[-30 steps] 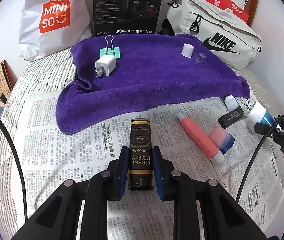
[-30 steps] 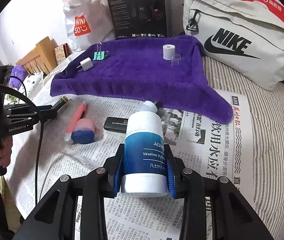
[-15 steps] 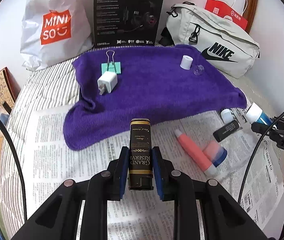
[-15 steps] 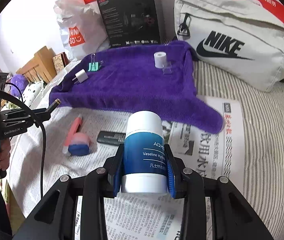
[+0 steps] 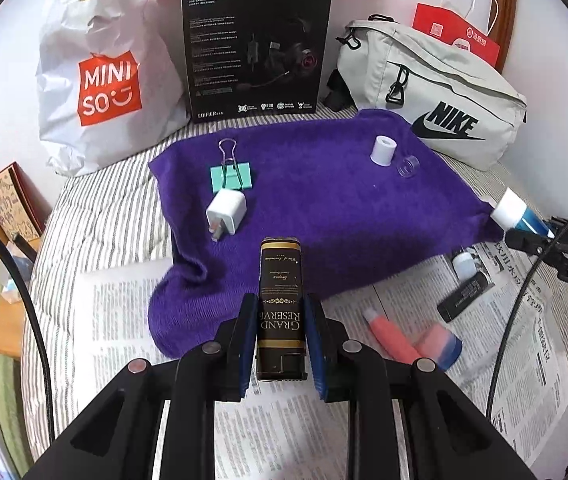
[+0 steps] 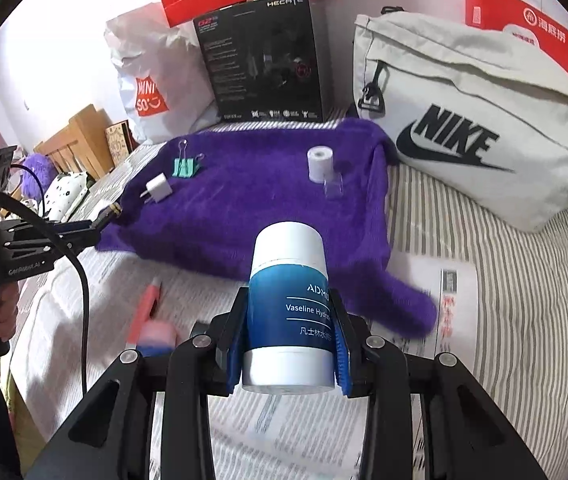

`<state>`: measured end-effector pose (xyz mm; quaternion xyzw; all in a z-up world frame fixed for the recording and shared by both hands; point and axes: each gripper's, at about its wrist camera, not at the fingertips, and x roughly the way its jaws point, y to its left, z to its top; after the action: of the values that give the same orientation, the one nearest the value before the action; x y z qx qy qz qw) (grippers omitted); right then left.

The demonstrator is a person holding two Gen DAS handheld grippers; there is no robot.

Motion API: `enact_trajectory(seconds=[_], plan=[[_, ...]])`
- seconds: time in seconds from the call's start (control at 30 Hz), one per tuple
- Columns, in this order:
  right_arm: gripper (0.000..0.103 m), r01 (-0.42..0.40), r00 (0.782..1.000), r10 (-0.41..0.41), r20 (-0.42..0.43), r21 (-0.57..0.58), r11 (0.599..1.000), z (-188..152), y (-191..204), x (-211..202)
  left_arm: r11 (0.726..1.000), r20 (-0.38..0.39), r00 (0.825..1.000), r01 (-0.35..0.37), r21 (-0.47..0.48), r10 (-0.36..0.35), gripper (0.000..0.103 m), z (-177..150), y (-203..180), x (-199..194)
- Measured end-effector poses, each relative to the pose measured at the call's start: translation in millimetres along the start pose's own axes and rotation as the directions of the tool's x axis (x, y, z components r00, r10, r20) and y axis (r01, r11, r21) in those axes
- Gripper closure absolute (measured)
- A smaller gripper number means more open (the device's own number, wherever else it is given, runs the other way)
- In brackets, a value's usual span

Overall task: Organize rigid objects
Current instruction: 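Carry the dark tube and blue-and-white jar onto the purple towel and release both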

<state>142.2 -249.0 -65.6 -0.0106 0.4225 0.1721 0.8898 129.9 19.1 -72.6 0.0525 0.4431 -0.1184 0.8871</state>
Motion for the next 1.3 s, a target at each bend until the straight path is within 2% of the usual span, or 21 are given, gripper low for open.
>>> enact_trajectory(seconds=[0.3,0.47,0.7,0.87,1.3], plan=[[0.067,0.007,1.000,-0.007,0.016,-0.005,1.000,41,-6,32,1.000,-0.004,1.000,0.010,-0.003,-0.010,0.080,23,9,12],[0.067,0.028,1.000,-0.028,-0.014,-0.035,0.999,58,-7,58,1.000,-0.016,1.000,0.008,0.002,-0.008,0.081,36,15,24],[0.067,0.022,0.996,-0.026,-0.083,-0.055,0.998,60,-11,94,1.000,-0.030,0.999,0.018,0.005,-0.018,0.081,46,17,45],[0.067,0.031,0.994,-0.039,-0.100,-0.077,0.997,60,-9,108,1.000,-0.043,0.999,0.026,0.013,-0.026,0.080,50,16,57],[0.067,0.054,0.994,-0.064,-0.085,-0.110,0.992,63,-4,119,1.000,-0.088,0.996,0.024,0.019,-0.022,0.080,48,22,80]])
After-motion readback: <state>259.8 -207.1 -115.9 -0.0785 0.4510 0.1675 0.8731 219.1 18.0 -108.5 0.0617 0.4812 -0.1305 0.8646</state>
